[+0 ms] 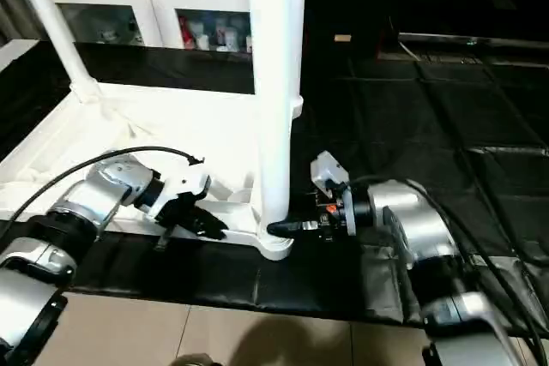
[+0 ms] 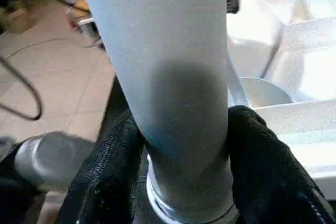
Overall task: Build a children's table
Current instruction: Rotate leg to tighten
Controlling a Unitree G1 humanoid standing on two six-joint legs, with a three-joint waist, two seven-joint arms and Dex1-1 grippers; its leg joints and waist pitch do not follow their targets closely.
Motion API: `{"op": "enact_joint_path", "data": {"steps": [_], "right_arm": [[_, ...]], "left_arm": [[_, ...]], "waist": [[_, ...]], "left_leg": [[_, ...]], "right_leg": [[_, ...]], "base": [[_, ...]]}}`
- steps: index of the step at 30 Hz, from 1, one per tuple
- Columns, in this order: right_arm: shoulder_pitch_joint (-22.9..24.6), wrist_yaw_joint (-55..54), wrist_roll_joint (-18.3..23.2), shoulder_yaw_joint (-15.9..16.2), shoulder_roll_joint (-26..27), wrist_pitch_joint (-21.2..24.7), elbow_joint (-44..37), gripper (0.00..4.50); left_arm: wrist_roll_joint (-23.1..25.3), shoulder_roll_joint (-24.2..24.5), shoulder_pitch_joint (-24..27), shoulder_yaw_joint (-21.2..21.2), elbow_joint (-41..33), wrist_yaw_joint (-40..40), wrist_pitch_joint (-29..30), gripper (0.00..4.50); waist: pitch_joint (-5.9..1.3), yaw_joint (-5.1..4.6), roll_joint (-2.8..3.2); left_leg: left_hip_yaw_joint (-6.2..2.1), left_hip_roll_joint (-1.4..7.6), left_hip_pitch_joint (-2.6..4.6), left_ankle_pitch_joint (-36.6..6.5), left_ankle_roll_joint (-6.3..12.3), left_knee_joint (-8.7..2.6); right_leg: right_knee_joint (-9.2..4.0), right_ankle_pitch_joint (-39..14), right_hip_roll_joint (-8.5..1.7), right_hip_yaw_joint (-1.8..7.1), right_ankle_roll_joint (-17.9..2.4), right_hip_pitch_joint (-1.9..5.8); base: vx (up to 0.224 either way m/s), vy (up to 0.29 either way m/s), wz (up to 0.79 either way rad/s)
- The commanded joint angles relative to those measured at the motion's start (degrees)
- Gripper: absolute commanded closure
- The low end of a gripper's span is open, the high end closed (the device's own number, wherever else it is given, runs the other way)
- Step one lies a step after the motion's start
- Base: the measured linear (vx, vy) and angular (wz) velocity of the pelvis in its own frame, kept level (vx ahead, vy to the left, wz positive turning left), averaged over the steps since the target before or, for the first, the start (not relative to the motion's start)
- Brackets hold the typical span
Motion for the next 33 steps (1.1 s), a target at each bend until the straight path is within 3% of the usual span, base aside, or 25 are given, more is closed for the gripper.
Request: {"op": "enact_joint_path", "data": {"steps": [1,3,4,5,6,7,9,10,11,15,17,19,21,23,24,25,26,28,29,33], "right_arm": [[0.7,-1.1,0.2,1.8,1.8,1.0,-1.3,2.49],[0.3,-15.0,-3.0,0.4,7.3,1.6,1.2,2.50],[-0.2,-18.2,-3.3,-0.1,8.9,2.6,2.0,2.51],[-1.0,-22.0,-3.7,-0.6,10.9,4.2,2.8,2.53],[-1.8,-24.9,-4.0,-0.9,12.5,5.0,3.5,2.53],[-1.8,-24.9,-4.0,-0.9,12.5,5.0,3.5,2.54],[-4.9,-32.8,-4.9,-2.0,16.7,6.5,7.0,2.55],[-4.9,-32.8,-4.9,-2.0,16.7,6.5,7.0,2.55],[-7.7,-39.0,-6.0,-2.3,19.8,7.0,10.3,2.55],[-10.6,-45.7,-7.9,-3.2,22.7,6.8,13.7,2.55],[-11.8,-47.8,-9.9,-2.5,24.0,4.8,15.3,2.55],[-11.4,-45.9,-10.0,-2.1,23.9,4.2,15.1,1.88],[-11.1,-45.3,-9.5,-2.5,24.0,4.0,15.2,1.89],[-10.7,-44.8,-8.3,-3.7,23.9,4.0,14.9,1.82],[-10.3,-43.7,-8.3,-3.8,23.1,3.0,14.7,1.47],[-10.2,-43.5,-8.3,-3.8,22.9,2.9,14.7,1.41],[-9.9,-43.0,-8.3,-3.8,22.5,2.4,14.5,1.41],[-8.9,-39.5,-7.5,-4.3,20.7,0.7,13.4,1.35],[-8.3,-37.4,-7.2,-4.3,19.5,0.3,12.6,1.02],[-6.0,-28.6,-7.0,-2.2,14.5,-2.0,9.5,0.76]], "left_arm": [[-0.5,-1.7,-1.7,1.0,0.2,4.5,1.3,4.50],[-1.2,-4.9,-3.5,2.3,1.3,8.9,6.4,4.50],[-1.0,-5.8,-4.0,2.4,1.8,10.5,7.1,4.50],[-0.9,-7.2,-4.8,2.9,2.6,13.2,8.4,4.50],[-1.0,-8.5,-5.5,3.4,3.4,15.7,9.3,4.50],[-1.0,-8.5,-5.5,3.4,3.4,15.7,9.3,4.50],[-1.7,-12.0,-7.9,5.6,6.1,23.5,11.6,4.50],[-1.7,-12.0,-7.9,5.6,6.1,23.5,11.6,4.50],[-2.3,-14.5,-9.5,7.2,7.8,29.7,12.7,4.50],[-2.3,-16.2,-10.7,8.5,9.0,35.1,13.1,4.50],[-2.0,-17.0,-11.4,9.2,9.6,37.3,12.9,4.50],[-1.9,-16.7,-11.2,9.1,9.4,35.7,12.6,4.50],[-1.7,-16.3,-10.9,8.9,9.4,35.1,12.3,4.50],[-1.4,-15.7,-10.5,8.7,9.5,34.4,11.7,4.50],[-1.2,-14.8,-10.1,8.6,9.5,33.0,11.0,4.50],[-1.2,-14.7,-10.0,8.5,9.5,32.8,11.0,4.50],[-1.1,-14.3,-9.7,8.4,9.4,32.1,10.8,4.50],[-1.0,-13.0,-9.1,8.2,9.2,29.7,10.2,4.50],[-0.8,-12.3,-8.9,8.1,9.1,28.6,9.6,4.50],[-0.1,-9.5,-8.0,6.9,8.2,23.2,6.0,4.50]], "waist": [[-3.82,-0.65,-0.09],[-3.56,-1.04,0.32],[-3.42,-1.41,0.19],[-3.02,-2.55,0.00],[-2.91,-2.91,0.03],[-2.86,-3.28,-0.04],[-3.02,-4.38,0.05],[-3.15,-4.43,0.06],[-3.16,-5.10,0.08],[-3.47,-5.43,0.20],[-3.84,-5.36,0.09],[-3.96,-5.22,0.10],[-4.01,-5.18,0.26],[-3.93,-5.22,0.35],[-3.81,-5.28,0.68],[-3.79,-5.30,0.78],[-3.82,-5.33,0.62],[-3.82,-5.24,0.55],[-3.81,-5.19,0.55],[-4.03,-4.77,0.55]], "left_leg": [[-1.94,4.72,0.84,-8.4,2.94,-3.94],[-1.97,4.51,1.13,-9.7,1.64,-4.11],[-1.96,4.45,1.20,-10.6,1.13,-4.25],[-2.15,3.93,1.44,-13.3,-0.02,-4.51],[-2.24,3.88,1.68,-14.0,-0.20,-4.56],[-2.17,3.71,1.75,-14.4,-0.12,-4.52],[-2.20,3.49,1.86,-14.2,-0.16,-4.37],[-2.27,3.54,1.94,-14.0,-0.18,-4.41],[-2.17,3.43,1.54,-12.6,0.54,-4.44],[-2.17,3.58,1.40,-10.7,1.38,-4.47],[-1.99,3.70,1.08,-7.6,2.70,-4.26],[-1.99,3.80,0.86,-6.2,3.48,-4.17],[-1.98,4.02,0.77,-5.0,4.76,-4.13],[-1.96,4.13,0.84,-5.8,4.89,-4.19],[-1.98,4.23,1.03,-7.1,4.52,-4.31],[-1.94,4.17,1.06,-7.7,4.32,-4.31],[-1.92,4.06,0.92,-8.1,4.03,-4.31],[-1.86,3.96,0.83,-7.8,4.43,-4.25],[-1.90,4.01,0.66,-7.1,4.96,-4.24],[-1.89,4.28,0.61,-5.5,6.62,-3.96]], "right_leg": [[-4.84,-16.1,-6.41,4.44,-5.9,3.17],[-5.39,-20.0,-6.45,4.37,-5.3,2.91],[-5.66,-21.5,-6.37,4.31,-4.9,2.86],[-6.48,-26.8,-6.37,3.84,-3.3,3.18],[-6.74,-28.2,-6.44,3.64,-2.8,3.20],[-7.06,-29.1,-6.31,3.52,-2.4,3.32],[-7.30,-29.3,-6.27,3.45,-2.2,3.24],[-7.26,-28.7,-6.46,3.45,-2.3,3.34],[-7.09,-26.3,-6.25,3.58,-2.9,3.39],[-6.53,-21.8,-6.20,3.88,-4.3,3.56],[-5.43,-14.6,-6.18,4.31,-6.6,3.73],[-4.95,-11.6,-6.35,4.43,-7.5,3.97],[-4.52,-8.5,-6.34,4.41,-8.4,4.00],[-4.61,-8.5,-6.37,4.41,-8.7,4.01],[-4.90,-9.8,-6.32,4.37,-8.6,3.85],[-4.98,-10.4,-6.31,4.35,-8.5,3.86],[-4.89,-10.7,-6.40,4.40,-8.4,4.10],[-4.95,-10.5,-6.37,4.37,-8.2,4.19],[-4.81,-9.7,-6.36,4.39,-8.2,4.28],[-4.29,-6.3,-6.34,4.33,-9.0,4.17]], "base": [[0.000,0.000,0.00],[0.000,0.000,0.00],[0.000,0.000,0.00],[0.000,0.000,0.00],[0.000,0.000,0.00],[0.000,0.000,0.00],[0.000,0.000,0.00],[0.000,0.000,0.00],[0.000,0.000,0.00],[0.000,0.000,0.00],[0.000,0.000,0.00],[0.000,0.000,0.00],[0.000,0.000,0.00],[0.000,0.000,0.00],[0.000,0.000,0.00],[0.000,0.000,0.00],[0.000,0.000,0.00],[0.000,0.000,0.00],[0.000,0.000,0.00],[0.000,0.000,0.00]]}}
